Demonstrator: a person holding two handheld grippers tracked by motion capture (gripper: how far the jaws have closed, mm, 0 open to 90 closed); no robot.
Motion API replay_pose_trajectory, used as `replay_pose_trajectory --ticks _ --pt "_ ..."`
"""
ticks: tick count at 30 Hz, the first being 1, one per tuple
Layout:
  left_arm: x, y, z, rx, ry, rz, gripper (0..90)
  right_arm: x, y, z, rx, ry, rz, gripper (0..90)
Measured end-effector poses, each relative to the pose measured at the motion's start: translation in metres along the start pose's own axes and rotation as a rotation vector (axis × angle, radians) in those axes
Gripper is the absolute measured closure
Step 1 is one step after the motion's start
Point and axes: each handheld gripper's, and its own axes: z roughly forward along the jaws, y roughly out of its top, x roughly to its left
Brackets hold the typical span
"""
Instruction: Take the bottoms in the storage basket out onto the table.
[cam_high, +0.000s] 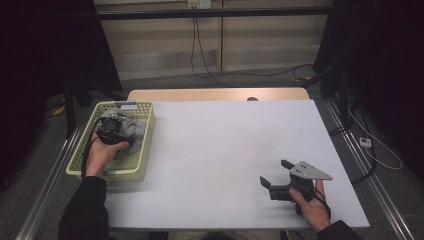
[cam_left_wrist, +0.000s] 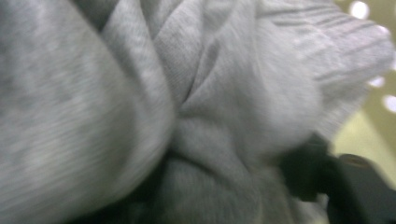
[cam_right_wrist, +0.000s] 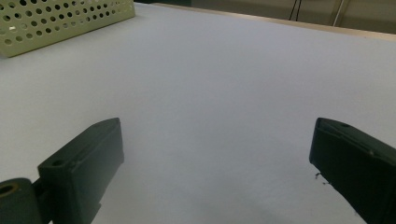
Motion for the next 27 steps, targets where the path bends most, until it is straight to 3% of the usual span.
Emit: replay_pose_trajectory --ticks 4,5,8,11,14,18,27 --pt "0.001 -0.001 0.0 0.0 -0.008 -0.026 62.1 0.0 0.0 0.0 0.003 0.006 -0.002 3.0" --pt "0.001 -0.002 0.0 0.003 -0.017 -0.042 71.8 0.0 0.0 0.0 0.001 0.007 0.002 2.9" --pt "0.0 -0.002 -0.001 0.007 -0.021 -0.061 75.4 0.0 0.0 0.0 0.002 0.008 0.002 3.0" --pt "-0.002 0.0 -0.003 -0.008 -0.044 -0.031 76.7 0.0 0.0 0.001 0.004 0.009 -0.002 3.0" --pt "-0.002 0.002 -0.009 -0.031 -0.039 -0.041 76.9 0.0 0.0 0.0 0.001 0.011 0.003 2.9" --pt "-0.002 0.003 -0.018 -0.099 -0.051 -0.057 77.3 -0.001 0.0 0.001 0.003 0.013 0.002 2.9" --pt "-0.004 0.01 -0.047 -0.247 -0.035 -0.065 77.7 -0.001 0.0 0.001 -0.001 0.014 0.004 2.6"
